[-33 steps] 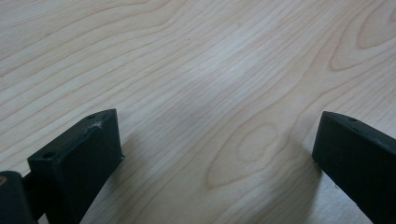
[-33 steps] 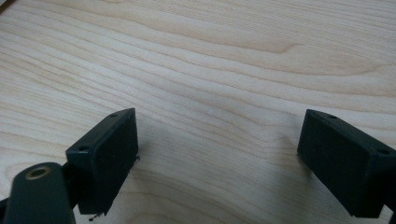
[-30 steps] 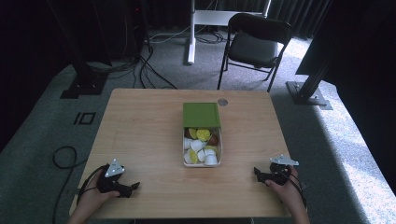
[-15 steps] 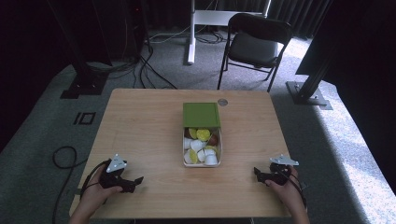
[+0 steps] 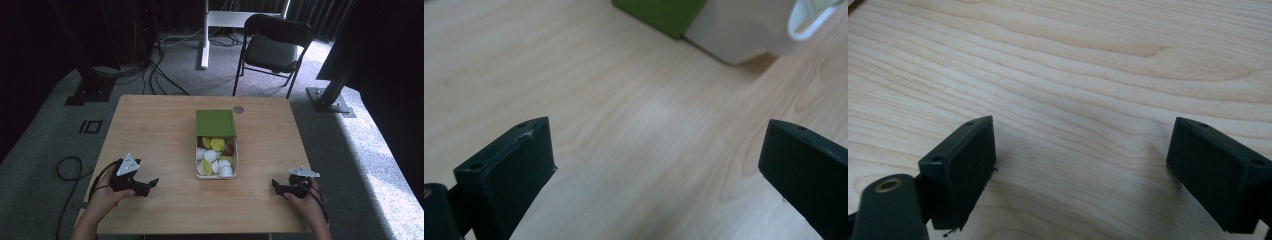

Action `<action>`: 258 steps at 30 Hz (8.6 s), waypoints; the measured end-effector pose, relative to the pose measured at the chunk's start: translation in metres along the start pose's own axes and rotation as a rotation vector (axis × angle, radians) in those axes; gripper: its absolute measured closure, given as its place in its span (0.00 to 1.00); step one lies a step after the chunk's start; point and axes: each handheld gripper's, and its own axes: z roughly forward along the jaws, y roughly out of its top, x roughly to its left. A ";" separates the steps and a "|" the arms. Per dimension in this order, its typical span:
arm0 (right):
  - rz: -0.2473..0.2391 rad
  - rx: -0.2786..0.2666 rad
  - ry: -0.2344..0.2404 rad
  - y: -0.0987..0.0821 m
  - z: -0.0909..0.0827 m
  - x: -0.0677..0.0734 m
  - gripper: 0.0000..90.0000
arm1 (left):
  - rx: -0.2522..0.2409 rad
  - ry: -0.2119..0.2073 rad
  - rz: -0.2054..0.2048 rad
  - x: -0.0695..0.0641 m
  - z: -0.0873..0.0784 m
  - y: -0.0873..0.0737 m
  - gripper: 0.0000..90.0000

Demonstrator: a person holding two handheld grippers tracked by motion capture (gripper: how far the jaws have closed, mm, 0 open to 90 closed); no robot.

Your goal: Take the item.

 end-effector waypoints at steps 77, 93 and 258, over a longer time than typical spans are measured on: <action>-0.001 -0.001 0.000 0.000 0.000 0.000 0.13 | 0.039 -0.342 0.426 -0.137 0.125 0.127 0.03; 0.001 -0.001 0.000 0.000 0.000 0.000 0.13 | 0.176 -0.291 0.460 -0.142 0.143 0.128 0.27; -0.001 -0.001 0.000 0.000 0.000 0.000 0.13 | -0.097 0.162 -0.269 0.042 0.081 0.008 0.31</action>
